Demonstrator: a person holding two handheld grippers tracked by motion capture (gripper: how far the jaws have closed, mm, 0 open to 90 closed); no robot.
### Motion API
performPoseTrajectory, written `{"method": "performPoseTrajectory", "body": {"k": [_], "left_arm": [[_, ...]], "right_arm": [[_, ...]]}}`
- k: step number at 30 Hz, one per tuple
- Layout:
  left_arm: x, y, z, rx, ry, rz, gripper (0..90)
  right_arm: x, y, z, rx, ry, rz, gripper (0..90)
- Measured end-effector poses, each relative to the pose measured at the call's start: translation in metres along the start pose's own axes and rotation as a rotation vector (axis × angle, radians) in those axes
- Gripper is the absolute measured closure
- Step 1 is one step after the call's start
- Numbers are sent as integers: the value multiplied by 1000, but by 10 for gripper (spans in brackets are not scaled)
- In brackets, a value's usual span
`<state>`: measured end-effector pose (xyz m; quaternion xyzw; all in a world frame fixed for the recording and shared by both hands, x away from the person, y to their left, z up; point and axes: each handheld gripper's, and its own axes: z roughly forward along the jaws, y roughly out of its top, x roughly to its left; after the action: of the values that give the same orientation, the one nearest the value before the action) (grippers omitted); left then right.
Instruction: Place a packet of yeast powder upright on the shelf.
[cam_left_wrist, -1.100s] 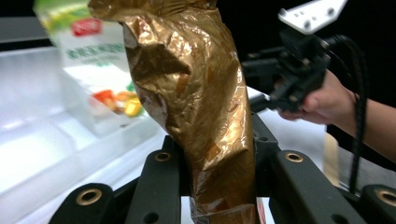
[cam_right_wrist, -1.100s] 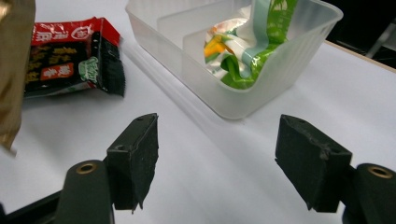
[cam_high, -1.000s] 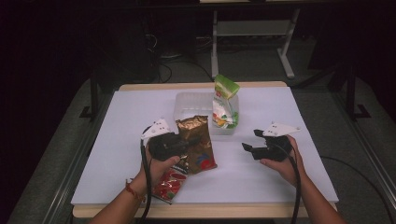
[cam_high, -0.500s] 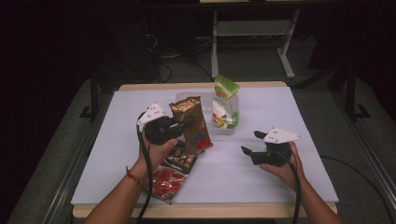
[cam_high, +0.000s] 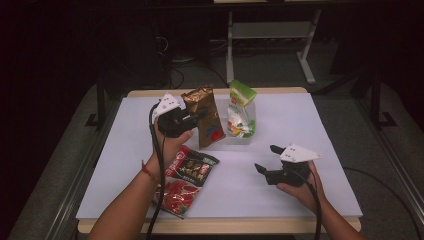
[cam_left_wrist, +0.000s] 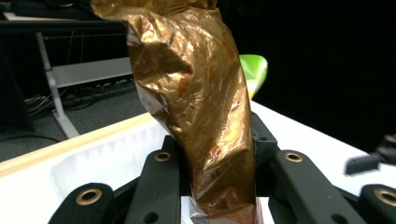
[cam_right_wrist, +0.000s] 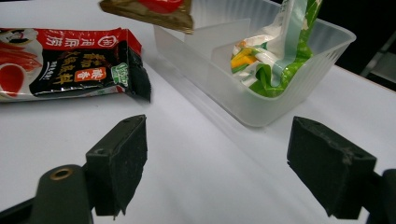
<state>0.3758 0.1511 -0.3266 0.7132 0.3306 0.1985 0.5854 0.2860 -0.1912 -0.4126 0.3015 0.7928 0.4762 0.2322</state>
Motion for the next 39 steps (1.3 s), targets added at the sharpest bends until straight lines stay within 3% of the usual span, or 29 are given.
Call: {"method": "performPoseTrajectory", "body": {"k": [6,15,16,18,20,22,24,34,39], "left_arm": [[4,5,17,8,64,-11,712],[5,11,43,22,173,1,713],[6,11,46,27,195,-3,714],[10,11,50,28,198,-32,714],[11,11,55,38,231,-24,714],[12,9,60,44,224,-34,714],[10,7,67,54,261,-17,714],[13,2,93,73,328,-45,714],[11,-1,100,72,332,-53,712]], "right_arm": [[3,-7,-5,-30,-33,8,201],[3,-10,-6,-33,-28,9,201],[3,-10,-6,-30,-26,8,201],[4,-11,-6,-30,-20,7,201],[4,-11,-6,-29,-19,5,201],[4,-11,-6,-30,-15,5,201],[5,-11,-7,-28,-14,2,201],[3,-12,-7,-24,-3,-4,202],[4,-12,-7,-27,-1,-5,203]]}}
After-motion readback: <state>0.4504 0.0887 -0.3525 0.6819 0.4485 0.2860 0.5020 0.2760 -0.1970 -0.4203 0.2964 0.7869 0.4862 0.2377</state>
